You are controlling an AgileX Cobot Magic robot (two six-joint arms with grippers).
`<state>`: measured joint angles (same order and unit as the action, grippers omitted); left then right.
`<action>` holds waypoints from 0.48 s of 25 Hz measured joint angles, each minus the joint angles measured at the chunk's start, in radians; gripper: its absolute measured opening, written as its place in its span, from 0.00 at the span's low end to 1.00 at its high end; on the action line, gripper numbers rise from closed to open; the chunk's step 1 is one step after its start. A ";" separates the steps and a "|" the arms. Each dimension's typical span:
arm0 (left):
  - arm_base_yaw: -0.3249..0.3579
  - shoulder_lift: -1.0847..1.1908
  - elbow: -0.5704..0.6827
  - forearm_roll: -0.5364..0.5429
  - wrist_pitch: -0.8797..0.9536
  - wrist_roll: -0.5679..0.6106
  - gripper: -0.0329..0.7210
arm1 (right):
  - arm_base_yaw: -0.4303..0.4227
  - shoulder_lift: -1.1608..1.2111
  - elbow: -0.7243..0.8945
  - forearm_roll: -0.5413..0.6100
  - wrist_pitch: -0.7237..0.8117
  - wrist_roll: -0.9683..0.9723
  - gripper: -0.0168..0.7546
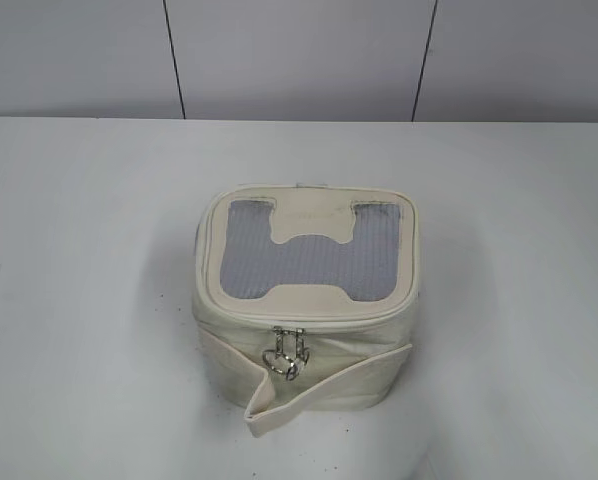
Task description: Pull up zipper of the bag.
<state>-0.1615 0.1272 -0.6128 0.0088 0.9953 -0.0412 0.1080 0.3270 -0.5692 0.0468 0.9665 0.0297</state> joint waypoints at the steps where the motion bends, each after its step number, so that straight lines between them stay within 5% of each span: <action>1: 0.000 -0.016 0.012 0.001 -0.003 0.000 0.53 | 0.000 -0.040 0.012 0.000 0.000 -0.008 0.74; 12: 0.000 -0.034 0.049 0.003 -0.082 0.057 0.52 | 0.000 -0.219 0.042 0.026 -0.010 -0.120 0.74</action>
<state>-0.1615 0.0929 -0.5635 0.0121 0.9134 0.0158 0.1080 0.1077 -0.5271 0.0724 0.9565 -0.0901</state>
